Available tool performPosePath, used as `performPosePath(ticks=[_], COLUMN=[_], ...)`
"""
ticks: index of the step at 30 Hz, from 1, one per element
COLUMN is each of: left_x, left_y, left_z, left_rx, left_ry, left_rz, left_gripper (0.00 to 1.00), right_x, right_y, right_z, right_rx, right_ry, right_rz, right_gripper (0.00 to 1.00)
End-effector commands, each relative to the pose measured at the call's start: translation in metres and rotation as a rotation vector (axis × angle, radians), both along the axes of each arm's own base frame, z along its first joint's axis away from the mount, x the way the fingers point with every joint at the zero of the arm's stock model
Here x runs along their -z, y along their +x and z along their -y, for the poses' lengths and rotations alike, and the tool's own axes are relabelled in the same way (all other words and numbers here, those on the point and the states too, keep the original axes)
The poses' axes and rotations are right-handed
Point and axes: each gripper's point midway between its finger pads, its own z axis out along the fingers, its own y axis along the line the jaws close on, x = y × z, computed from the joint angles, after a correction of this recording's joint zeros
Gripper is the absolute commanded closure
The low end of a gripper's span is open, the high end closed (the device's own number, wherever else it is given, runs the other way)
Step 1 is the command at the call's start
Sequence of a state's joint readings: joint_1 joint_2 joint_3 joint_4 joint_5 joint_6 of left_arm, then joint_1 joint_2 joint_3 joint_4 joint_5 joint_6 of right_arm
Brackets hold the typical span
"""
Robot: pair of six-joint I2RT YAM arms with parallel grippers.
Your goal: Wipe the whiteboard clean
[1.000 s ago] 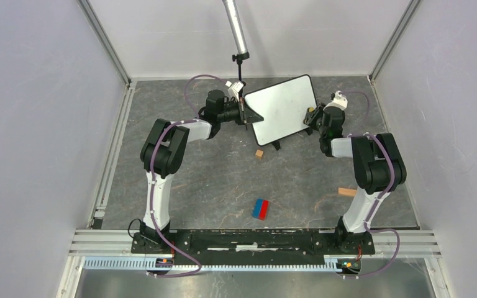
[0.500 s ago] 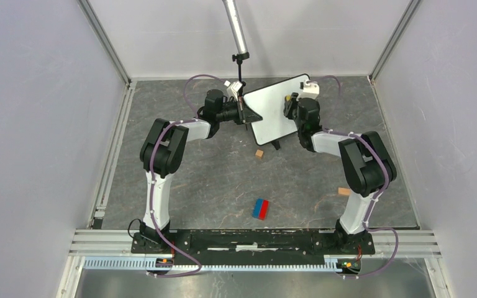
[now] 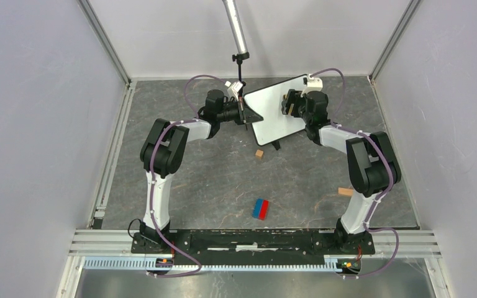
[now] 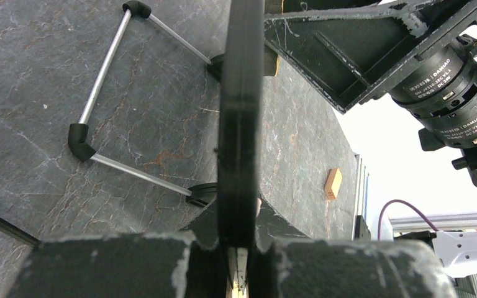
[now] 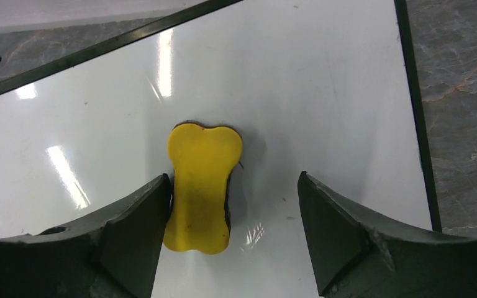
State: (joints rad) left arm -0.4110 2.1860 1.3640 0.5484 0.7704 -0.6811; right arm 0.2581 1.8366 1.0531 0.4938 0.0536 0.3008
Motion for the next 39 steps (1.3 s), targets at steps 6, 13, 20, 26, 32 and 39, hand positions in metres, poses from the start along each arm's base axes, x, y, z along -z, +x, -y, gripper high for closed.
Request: performPosePath(ticks=[6, 13, 20, 26, 32, 39], left_x=[0.062, 0.061, 0.061, 0.059, 0.060, 0.059], left_y=[-0.017, -0.018, -0.018, -0.018, -0.018, -0.017], left_z=[-0.011, -0.011, -0.010, -0.009, -0.010, -0.011], left_rx=[-0.050, -0.049, -0.048, -0.047, -0.051, -0.053], left_ry=[0.109, 0.108, 0.108, 0.100, 0.103, 0.103], left_rz=[-0.247, -0.248, -0.247, -0.240, -0.240, -0.234], left_gripper=[0.98, 0.98, 0.98, 0.98, 0.98, 0.98], right_x=[-0.008, -0.023, -0.027, -0.030, -0.030, -0.018], right_y=[-0.013, -0.010, -0.002, -0.001, 0.001, -0.004], right_z=[-0.017, -0.014, -0.024, -0.022, -0.021, 0.004], right_rx=[-0.092, -0.074, -0.107, -0.099, -0.093, 0.013], right_ry=[0.029, 0.031, 0.052, 0.049, 0.043, -0.018], right_rz=[-0.013, 0.024, 0.025, 0.034, 0.032, 0.031], right_gripper=[0.39, 0.49, 0.43, 0.45, 0.43, 0.77])
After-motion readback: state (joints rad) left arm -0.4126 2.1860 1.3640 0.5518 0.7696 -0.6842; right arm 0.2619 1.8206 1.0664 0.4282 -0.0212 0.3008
